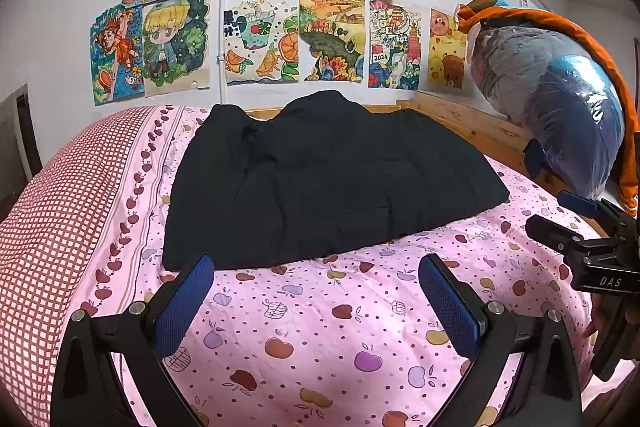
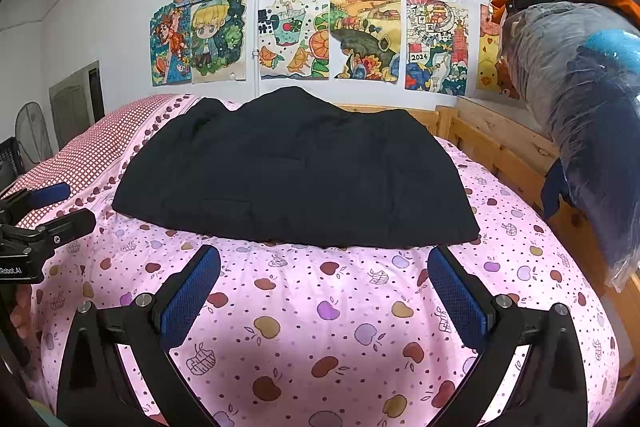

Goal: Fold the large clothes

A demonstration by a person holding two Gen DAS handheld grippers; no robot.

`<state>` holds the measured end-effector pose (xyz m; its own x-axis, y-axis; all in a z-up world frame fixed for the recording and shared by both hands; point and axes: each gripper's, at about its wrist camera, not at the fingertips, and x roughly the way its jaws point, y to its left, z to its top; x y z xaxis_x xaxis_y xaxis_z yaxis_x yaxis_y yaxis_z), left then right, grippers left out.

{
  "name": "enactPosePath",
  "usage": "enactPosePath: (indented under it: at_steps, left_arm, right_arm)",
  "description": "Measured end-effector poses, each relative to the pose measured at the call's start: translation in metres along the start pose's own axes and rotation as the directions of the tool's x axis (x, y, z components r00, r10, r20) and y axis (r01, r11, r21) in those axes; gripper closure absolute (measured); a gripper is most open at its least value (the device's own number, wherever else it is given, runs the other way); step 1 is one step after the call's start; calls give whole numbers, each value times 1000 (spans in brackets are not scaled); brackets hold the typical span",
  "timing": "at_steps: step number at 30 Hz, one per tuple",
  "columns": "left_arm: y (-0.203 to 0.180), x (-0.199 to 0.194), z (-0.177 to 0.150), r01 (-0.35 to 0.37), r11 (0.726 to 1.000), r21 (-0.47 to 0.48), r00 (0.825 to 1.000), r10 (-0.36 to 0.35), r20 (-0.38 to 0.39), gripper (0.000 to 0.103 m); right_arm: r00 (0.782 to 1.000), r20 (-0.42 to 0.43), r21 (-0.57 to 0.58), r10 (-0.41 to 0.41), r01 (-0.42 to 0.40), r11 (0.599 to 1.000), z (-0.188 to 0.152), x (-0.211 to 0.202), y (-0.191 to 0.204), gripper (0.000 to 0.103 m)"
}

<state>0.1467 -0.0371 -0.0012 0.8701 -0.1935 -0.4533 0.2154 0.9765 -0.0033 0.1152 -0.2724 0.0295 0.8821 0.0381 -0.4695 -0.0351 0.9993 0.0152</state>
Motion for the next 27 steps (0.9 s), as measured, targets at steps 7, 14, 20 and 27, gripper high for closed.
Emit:
enactPosePath:
  at_steps: [7,14,20,27]
  left_arm:
    - [-1,0,0,-2,1000,2,1000,2,0,0]
    - [-1,0,0,0,1000,5,1000,0,0,0]
    - [-2,0,1,0,1000,7,1000,0,1,0]
    - [-3,-1,0,4,1000,7,1000,-4,0,0]
  right_arm:
    - [1000,-2,2,-1,1,1000,1,-1,0,1]
    - [1000,-1,4,-1,1,1000,1,-1,0,1]
    - [1000,-1,4,-1,1,1000,1,-1,-1,1]
    - [1000,0,4,-2,2,1000,1,-1,0,1]
